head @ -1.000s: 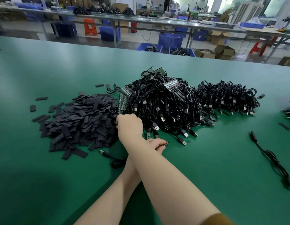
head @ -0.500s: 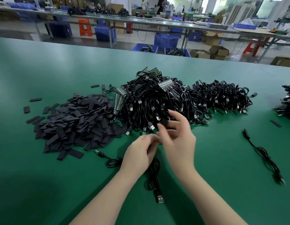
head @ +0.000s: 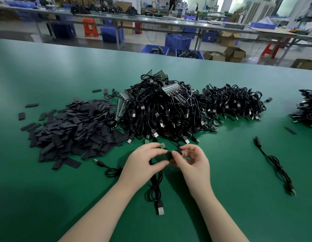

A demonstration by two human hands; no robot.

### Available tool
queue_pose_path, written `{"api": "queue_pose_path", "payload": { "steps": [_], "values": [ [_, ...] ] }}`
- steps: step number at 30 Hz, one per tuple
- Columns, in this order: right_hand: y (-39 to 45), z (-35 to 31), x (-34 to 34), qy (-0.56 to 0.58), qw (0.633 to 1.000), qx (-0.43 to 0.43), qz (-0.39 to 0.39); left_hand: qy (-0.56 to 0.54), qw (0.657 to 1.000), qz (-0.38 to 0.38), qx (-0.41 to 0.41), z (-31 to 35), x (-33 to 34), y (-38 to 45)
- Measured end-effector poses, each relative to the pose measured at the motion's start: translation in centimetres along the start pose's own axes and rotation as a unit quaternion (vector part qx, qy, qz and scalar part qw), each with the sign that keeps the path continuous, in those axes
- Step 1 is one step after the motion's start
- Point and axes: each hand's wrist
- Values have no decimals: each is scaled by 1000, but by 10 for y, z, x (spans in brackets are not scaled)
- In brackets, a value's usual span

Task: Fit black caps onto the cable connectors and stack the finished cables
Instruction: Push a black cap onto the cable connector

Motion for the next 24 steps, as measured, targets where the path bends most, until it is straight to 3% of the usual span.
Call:
{"api": "queue_pose_path", "payload": {
  "steps": [10, 24],
  "values": [
    [-1, -2, -4, -2, 995, -15, -94, -27, 999, 28, 25, -1, -2, 0],
    [-2, -1, -4, -17, 999, -14, -45, -73, 997, -2, 31, 0, -4, 0]
  ]
}}
Point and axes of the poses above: each hand's wrist, its own y-axis towards the middle knuckle, its own x-axis out of the palm, z = x × y, and after that the axes turned 6 degrees about z, right-handed
